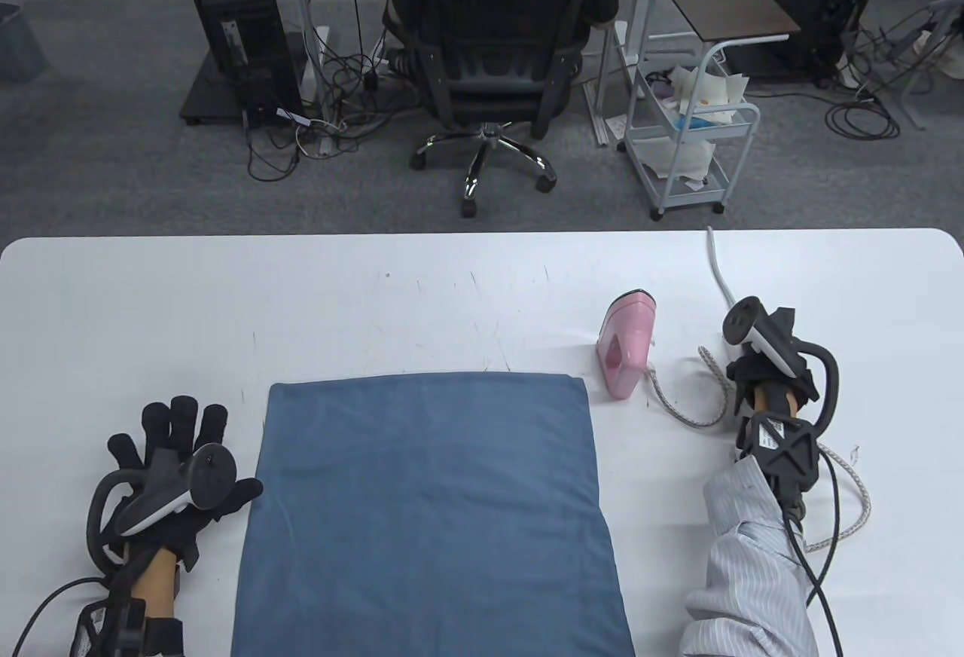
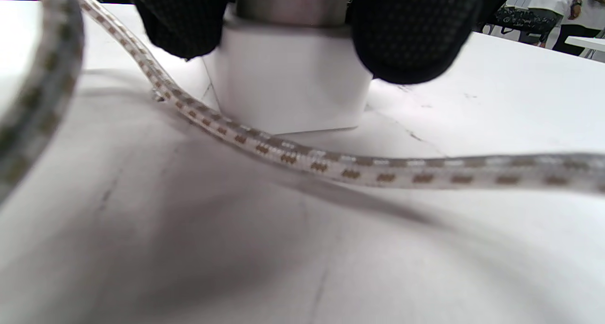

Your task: Iron pillowcase with electric iron on table

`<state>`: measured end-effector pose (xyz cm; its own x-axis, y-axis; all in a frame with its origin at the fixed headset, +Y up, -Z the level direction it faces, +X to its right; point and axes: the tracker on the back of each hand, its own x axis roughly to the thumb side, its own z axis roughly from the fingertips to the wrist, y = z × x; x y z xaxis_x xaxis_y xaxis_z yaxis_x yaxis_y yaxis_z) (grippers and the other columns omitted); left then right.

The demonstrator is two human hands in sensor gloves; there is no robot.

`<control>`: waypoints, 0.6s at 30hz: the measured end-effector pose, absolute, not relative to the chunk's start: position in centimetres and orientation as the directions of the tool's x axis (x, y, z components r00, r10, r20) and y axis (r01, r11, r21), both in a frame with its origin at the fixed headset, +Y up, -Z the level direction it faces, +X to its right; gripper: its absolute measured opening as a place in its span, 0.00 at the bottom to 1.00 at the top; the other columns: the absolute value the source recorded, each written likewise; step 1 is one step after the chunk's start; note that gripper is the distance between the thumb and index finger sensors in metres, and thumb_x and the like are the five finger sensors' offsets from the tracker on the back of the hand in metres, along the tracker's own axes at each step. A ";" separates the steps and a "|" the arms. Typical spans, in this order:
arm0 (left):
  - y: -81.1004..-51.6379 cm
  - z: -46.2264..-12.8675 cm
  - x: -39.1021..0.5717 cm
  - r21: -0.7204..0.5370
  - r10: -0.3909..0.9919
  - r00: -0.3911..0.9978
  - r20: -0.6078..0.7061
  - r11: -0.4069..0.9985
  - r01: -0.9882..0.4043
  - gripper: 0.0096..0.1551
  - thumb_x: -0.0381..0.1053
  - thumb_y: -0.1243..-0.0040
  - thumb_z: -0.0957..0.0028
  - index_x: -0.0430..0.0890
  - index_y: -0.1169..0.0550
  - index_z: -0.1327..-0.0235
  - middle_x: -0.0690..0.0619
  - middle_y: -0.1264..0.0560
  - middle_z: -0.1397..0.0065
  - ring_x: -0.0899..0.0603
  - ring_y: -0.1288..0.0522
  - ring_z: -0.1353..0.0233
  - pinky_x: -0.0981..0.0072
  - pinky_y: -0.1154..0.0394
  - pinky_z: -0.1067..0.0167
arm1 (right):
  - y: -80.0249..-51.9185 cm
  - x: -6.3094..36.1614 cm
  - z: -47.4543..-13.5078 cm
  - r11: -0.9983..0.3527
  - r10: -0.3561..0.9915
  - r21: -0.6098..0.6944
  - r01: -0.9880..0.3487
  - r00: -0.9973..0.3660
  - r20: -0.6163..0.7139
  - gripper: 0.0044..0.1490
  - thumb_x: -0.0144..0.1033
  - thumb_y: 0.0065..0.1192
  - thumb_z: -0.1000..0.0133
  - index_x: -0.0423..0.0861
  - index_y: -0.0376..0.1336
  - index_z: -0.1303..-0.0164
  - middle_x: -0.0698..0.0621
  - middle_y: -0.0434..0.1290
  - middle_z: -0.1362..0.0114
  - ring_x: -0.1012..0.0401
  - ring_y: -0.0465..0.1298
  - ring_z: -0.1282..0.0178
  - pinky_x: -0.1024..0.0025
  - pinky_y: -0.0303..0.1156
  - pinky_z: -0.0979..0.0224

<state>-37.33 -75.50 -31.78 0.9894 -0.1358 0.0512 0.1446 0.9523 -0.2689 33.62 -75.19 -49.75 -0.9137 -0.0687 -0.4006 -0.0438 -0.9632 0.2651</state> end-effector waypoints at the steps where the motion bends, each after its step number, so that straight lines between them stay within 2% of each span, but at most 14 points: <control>1: -75.5 -31.8 -37.3 -0.270 -0.135 0.990 0.051 0.952 0.144 0.65 0.79 0.66 0.55 0.46 0.76 0.24 0.35 0.83 0.24 0.23 0.80 0.25 0.15 0.69 0.37 | -75.1 33.6 -49.8 -0.960 -0.075 0.278 -0.043 -0.913 -0.401 0.43 0.42 0.60 0.42 0.45 0.45 0.20 0.33 0.53 0.17 0.37 0.72 0.35 0.58 0.78 0.44; 5: -75.5 -31.8 -37.2 -0.268 -0.139 0.989 0.055 0.952 0.148 0.65 0.79 0.66 0.55 0.46 0.76 0.24 0.35 0.83 0.24 0.23 0.80 0.25 0.15 0.69 0.37 | -75.4 33.5 -49.5 -0.961 -0.084 0.276 -0.030 -0.917 -0.390 0.44 0.43 0.59 0.42 0.45 0.44 0.20 0.33 0.52 0.17 0.37 0.71 0.35 0.57 0.77 0.42; 9: -75.6 -31.9 -36.9 -0.268 -0.117 0.991 0.065 0.954 0.131 0.65 0.79 0.66 0.55 0.46 0.76 0.23 0.35 0.83 0.24 0.23 0.80 0.25 0.15 0.69 0.36 | -75.8 33.0 -48.8 -0.960 -0.145 0.276 0.046 -0.925 -0.350 0.46 0.43 0.54 0.40 0.45 0.38 0.18 0.34 0.49 0.15 0.39 0.68 0.31 0.53 0.74 0.36; 12: -75.5 -32.4 -36.4 -0.261 -0.110 0.991 0.082 0.957 0.128 0.65 0.79 0.66 0.55 0.46 0.75 0.23 0.35 0.83 0.24 0.23 0.79 0.24 0.16 0.68 0.35 | -75.9 32.6 -47.9 -0.971 -0.170 0.215 0.102 -0.930 -0.327 0.47 0.47 0.51 0.40 0.43 0.40 0.17 0.33 0.51 0.15 0.38 0.68 0.29 0.47 0.70 0.31; 13: -75.4 -32.5 -36.1 -0.258 -0.114 0.989 0.092 0.957 0.134 0.64 0.78 0.66 0.54 0.46 0.75 0.23 0.35 0.83 0.24 0.23 0.79 0.24 0.17 0.68 0.35 | -75.7 32.2 -47.3 -0.980 -0.154 0.166 0.106 -0.940 -0.305 0.47 0.48 0.50 0.40 0.39 0.41 0.17 0.33 0.52 0.15 0.35 0.65 0.27 0.43 0.66 0.27; 16: -74.9 -32.9 -35.4 -0.233 -0.134 0.984 0.121 0.959 0.160 0.63 0.78 0.68 0.53 0.46 0.75 0.23 0.35 0.83 0.24 0.23 0.79 0.24 0.18 0.68 0.34 | -74.6 30.7 -45.6 -0.989 -0.142 0.061 0.131 -0.959 -0.243 0.47 0.47 0.49 0.40 0.38 0.41 0.17 0.32 0.52 0.16 0.32 0.58 0.24 0.38 0.60 0.25; 18: -74.5 -33.1 -35.0 -0.213 -0.134 0.982 0.133 0.964 0.160 0.62 0.77 0.69 0.52 0.46 0.75 0.23 0.35 0.82 0.23 0.23 0.78 0.24 0.18 0.68 0.34 | -73.6 29.8 -44.5 -0.985 -0.171 0.035 0.167 -0.963 -0.207 0.48 0.49 0.48 0.40 0.37 0.41 0.17 0.31 0.52 0.15 0.31 0.56 0.23 0.37 0.58 0.25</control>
<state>-34.95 -74.49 -33.05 0.9820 -0.1341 0.1329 0.1605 0.9637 -0.2135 29.76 -73.63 -44.49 -0.9634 -0.1705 -0.2070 0.1669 -0.9854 0.0350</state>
